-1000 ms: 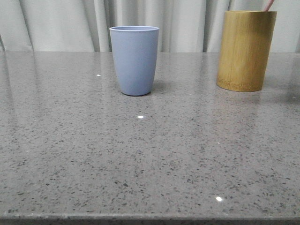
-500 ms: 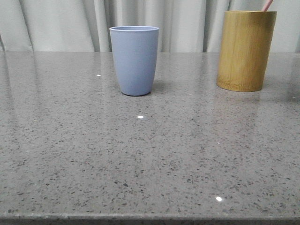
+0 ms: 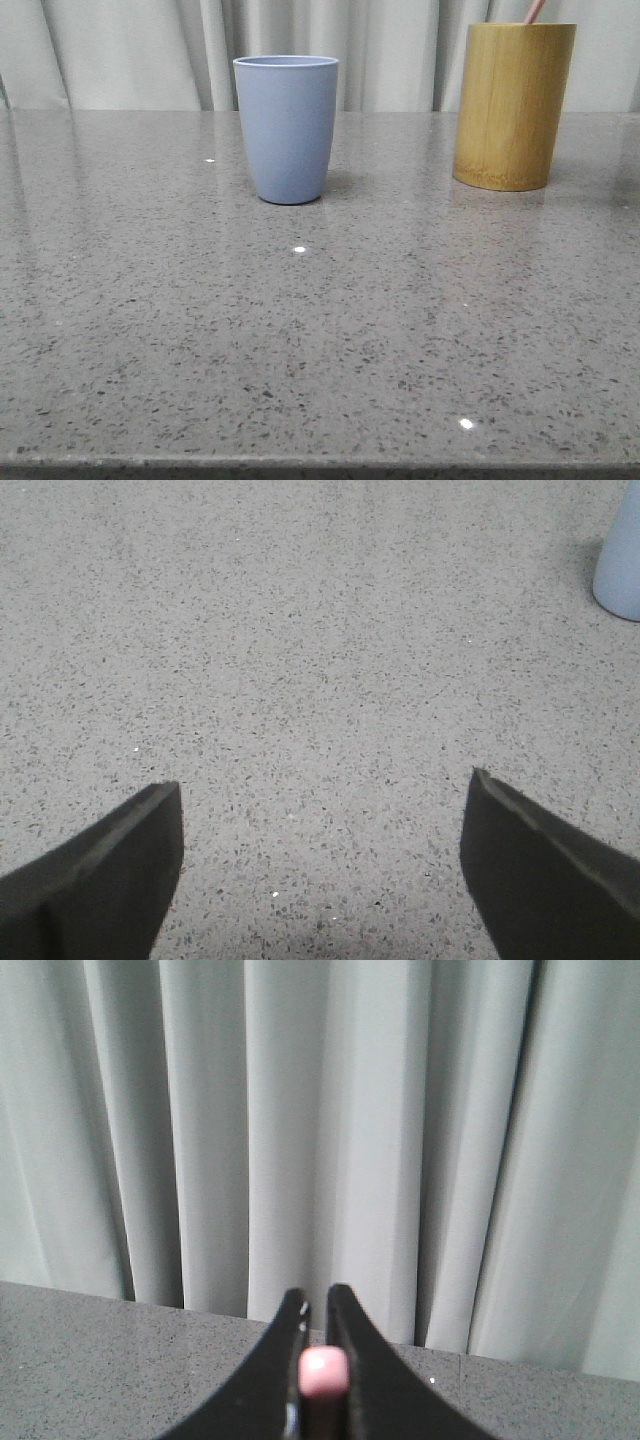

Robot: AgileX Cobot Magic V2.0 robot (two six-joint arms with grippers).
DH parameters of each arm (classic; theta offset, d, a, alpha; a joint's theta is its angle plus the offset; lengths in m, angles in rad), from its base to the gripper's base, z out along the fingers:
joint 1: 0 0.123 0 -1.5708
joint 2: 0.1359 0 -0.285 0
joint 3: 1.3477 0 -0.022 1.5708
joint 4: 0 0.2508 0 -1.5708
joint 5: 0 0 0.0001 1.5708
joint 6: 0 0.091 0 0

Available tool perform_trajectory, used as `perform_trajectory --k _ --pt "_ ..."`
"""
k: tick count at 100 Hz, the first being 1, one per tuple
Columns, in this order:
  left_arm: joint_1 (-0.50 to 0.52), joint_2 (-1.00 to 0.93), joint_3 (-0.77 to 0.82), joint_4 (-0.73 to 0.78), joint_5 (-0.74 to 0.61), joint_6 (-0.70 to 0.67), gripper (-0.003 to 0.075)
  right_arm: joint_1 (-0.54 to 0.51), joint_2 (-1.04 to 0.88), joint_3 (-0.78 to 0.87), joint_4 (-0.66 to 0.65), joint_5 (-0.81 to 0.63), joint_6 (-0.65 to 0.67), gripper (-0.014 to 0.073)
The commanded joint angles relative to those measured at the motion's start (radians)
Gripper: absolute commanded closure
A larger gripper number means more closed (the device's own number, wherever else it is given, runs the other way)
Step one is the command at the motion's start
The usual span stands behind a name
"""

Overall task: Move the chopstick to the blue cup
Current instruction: 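Carry the pink chopstick over the blue cup and lower it in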

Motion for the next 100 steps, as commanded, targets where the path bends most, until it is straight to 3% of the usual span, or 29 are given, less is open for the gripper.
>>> perform_trajectory --k 1,63,100 --pt "0.003 0.006 -0.027 -0.004 -0.075 -0.012 0.0164 0.002 -0.032 -0.106 -0.021 0.028 -0.001 0.0660" --pt "0.003 0.006 -0.027 -0.004 -0.075 -0.012 0.0164 0.021 -0.058 -0.712 -0.062 0.880 -0.001 0.0660" --pt "0.003 0.006 -0.027 -0.004 -0.075 -0.012 0.0164 0.259 0.019 -0.746 0.006 0.836 -0.001 0.0660"
